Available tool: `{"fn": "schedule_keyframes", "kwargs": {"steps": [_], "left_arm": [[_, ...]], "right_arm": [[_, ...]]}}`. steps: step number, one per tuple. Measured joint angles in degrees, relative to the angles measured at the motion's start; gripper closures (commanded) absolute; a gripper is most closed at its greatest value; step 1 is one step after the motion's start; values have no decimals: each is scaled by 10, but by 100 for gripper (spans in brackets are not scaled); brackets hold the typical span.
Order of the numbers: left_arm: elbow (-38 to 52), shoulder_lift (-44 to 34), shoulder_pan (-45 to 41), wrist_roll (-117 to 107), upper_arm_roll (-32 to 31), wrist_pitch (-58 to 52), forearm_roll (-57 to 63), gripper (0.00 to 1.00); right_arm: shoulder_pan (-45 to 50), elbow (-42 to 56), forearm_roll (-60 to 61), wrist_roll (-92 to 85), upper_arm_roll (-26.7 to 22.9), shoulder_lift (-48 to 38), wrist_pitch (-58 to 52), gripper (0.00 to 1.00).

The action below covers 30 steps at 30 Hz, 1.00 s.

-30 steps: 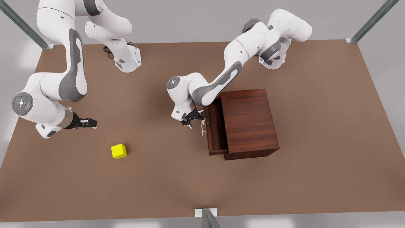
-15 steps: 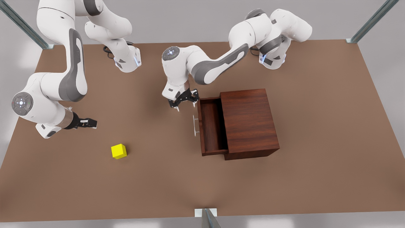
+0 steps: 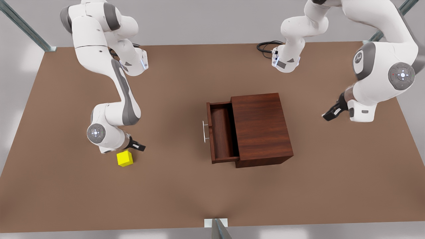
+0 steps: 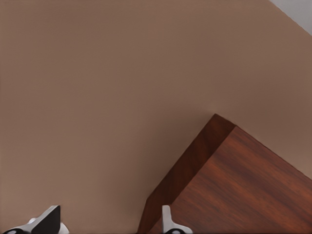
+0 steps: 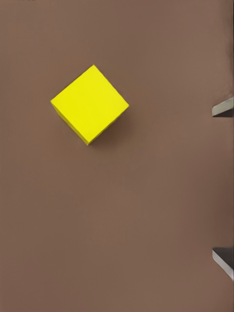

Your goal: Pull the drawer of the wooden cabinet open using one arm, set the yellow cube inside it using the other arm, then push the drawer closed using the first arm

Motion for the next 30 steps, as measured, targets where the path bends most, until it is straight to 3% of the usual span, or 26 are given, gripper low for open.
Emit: {"fn": "schedule_keyframes", "kwargs": {"steps": [3, 14, 30], "left_arm": [[-13, -13, -3, 56, 37, 24, -38, 0], [18, 30, -60, 218, 38, 9, -60, 0], [17, 33, -68, 332, 40, -22, -51, 0]], "right_arm": [[-4, -42, 8, 59, -1, -11, 75, 0], [-5, -88, 13, 218, -5, 11, 229, 0], [-29, -34, 6, 369, -31, 67, 198, 0]]}}
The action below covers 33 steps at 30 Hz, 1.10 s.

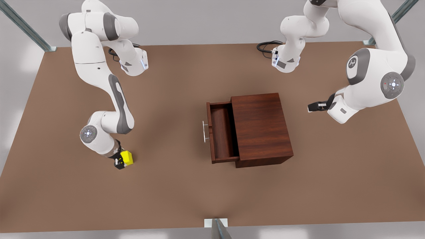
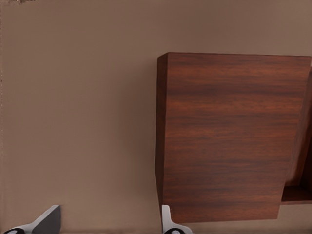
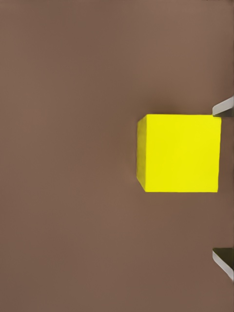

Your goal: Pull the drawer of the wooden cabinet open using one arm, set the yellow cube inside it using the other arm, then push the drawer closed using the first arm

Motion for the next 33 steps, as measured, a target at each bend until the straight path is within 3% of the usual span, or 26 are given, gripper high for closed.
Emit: {"fn": "schedule_keyframes", "kwargs": {"steps": [33], "left_arm": [[0, 0, -2, 68, -2, -5, 14, 0]], "right_arm": [[5, 20, -33, 99, 7, 71, 7, 0]]}}
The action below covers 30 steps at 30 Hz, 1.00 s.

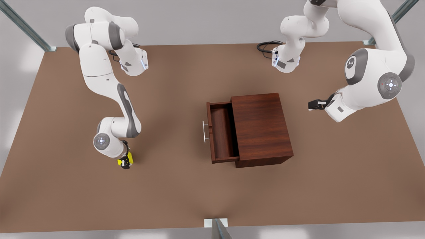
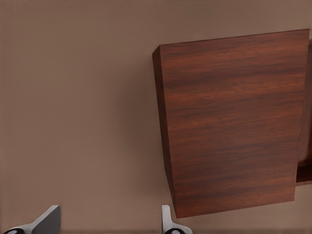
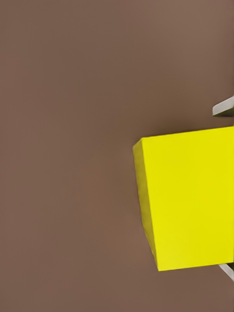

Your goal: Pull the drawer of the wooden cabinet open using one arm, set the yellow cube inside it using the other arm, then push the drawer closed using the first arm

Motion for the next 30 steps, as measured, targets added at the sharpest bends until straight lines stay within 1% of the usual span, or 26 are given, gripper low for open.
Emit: {"fn": "schedule_keyframes", "kwargs": {"steps": [5, 6, 7, 9, 10, 11, 12, 13, 14, 15, 17, 19, 23, 25, 30], "left_arm": [[0, 0, 0, 3, 0, 0, 0, 0], [0, 0, 0, 4, 0, 0, 0, 0], [0, 0, 0, 4, 0, 0, 0, 0], [0, 0, 0, 5, 0, 0, 0, 0], [0, 0, 0, 6, 0, 0, 0, 0], [0, 0, 0, 6, 0, 0, 1, 0], [0, 0, 0, 6, 0, 0, 1, 0], [0, 0, 0, 7, 0, 0, 1, 0], [0, 0, 0, 7, 0, 0, 1, 0], [0, 0, 0, 7, 0, 0, 2, 0], [0, 0, -1, 8, 0, 0, 4, 0], [0, 0, -2, 8, 0, 0, 6, 0], [0, 0, -3, 9, 0, 0, 7, 0], [0, 0, -4, 10, 0, 0, 7, 0], [-2, 0, -4, 11, 0, 0, 8, 0]], "right_arm": [[0, 1, -9, 4, 0, 13, 15, 0], [0, 2, -10, 5, 0, 13, 17, 2], [0, 2, -11, 5, 0, 11, 18, 17], [-1, 2, -11, 6, 4, 7, 20, 18], [-1, 2, -11, 7, 6, 4, 21, 27], [-1, 2, -11, 7, 8, 2, 21, 32], [-1, 2, -10, 8, 8, -1, 22, 35], [-2, 1, -10, 8, 9, -6, 22, 35], [-3, 1, -10, 8, 9, -11, 22, 41], [-4, 1, -10, 8, 10, -14, 22, 43], [-4, 0, -10, 8, 10, -26, 22, 45], [0, 0, -11, 8, 12, -56, 13, 47], [34, 13, -9, 7, 14, -99, -35, 47], [58, 44, -8, 10, 13, -106, -73, 47], [122, 158, -5, 36, 12, -102, -186, 47]]}}
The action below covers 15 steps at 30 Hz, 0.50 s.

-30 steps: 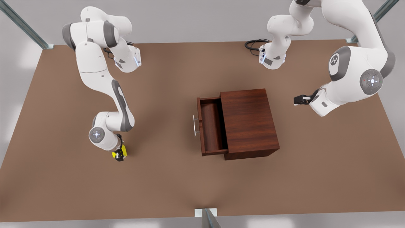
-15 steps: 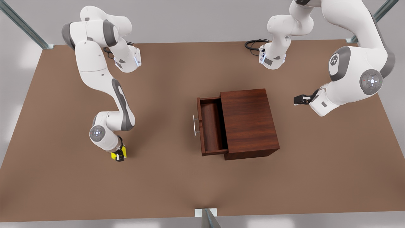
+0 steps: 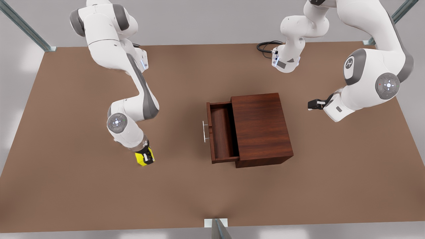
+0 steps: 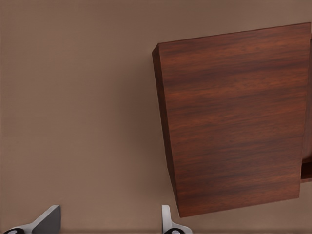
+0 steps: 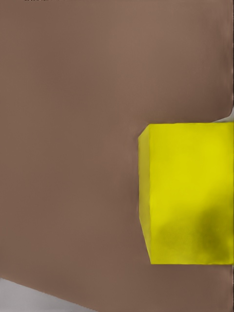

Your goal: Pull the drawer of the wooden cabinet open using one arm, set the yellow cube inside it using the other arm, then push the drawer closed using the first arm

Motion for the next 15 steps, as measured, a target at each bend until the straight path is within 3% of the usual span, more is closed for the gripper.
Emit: {"fn": "schedule_keyframes", "kwargs": {"steps": [9, 15], "left_arm": [[-4, 0, 0, 1, 0, 0, 0, 0], [-9, -1, -1, 1, 0, -1, 0, 0]], "right_arm": [[122, 203, 13, 113, 10, 78, -157, 47], [150, 273, 28, 200, 45, 128, -194, 47]]}}
